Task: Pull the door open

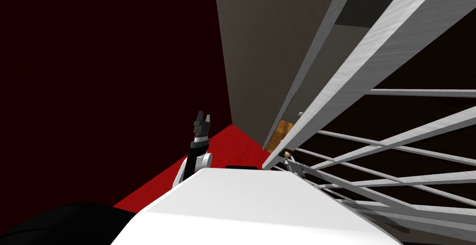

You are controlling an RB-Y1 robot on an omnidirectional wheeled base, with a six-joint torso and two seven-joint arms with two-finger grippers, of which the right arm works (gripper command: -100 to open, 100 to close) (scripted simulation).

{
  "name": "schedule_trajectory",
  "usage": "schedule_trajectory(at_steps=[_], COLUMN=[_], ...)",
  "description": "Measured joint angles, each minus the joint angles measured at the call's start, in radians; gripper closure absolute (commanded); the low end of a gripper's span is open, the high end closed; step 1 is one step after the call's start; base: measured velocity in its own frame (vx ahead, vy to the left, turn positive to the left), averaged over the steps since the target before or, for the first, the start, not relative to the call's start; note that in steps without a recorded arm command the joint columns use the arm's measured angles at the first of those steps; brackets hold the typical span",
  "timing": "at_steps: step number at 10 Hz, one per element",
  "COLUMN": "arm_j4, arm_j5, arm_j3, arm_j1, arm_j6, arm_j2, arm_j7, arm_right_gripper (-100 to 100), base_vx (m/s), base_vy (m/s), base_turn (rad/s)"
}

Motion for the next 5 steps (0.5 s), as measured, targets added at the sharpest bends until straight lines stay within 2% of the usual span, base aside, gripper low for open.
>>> schedule_trajectory(at_steps=[2, 3, 4, 5], arm_j4=[-0.004, -0.020, -0.031, -0.031], arm_j5=[0.018, 0.023, 0.029, 0.031], arm_j3=[0.027, 0.037, 0.047, 0.051], arm_j1=[0.007, 0.016, 0.024, 0.027], arm_j6=[-0.018, -0.019, -0.022, -0.021], arm_j2=[-0.011, -0.020, -0.027, -0.026], arm_j7=[-0.011, -0.010, -0.009, -0.008], arm_right_gripper=[100, 100, 100, 100], base_vx=[-0.225, -0.200, -0.087, -0.176], base_vy=[-0.003, 0.001, 0.000, -0.021], base_turn=[0.040, 0.029, 0.005, 0.098])
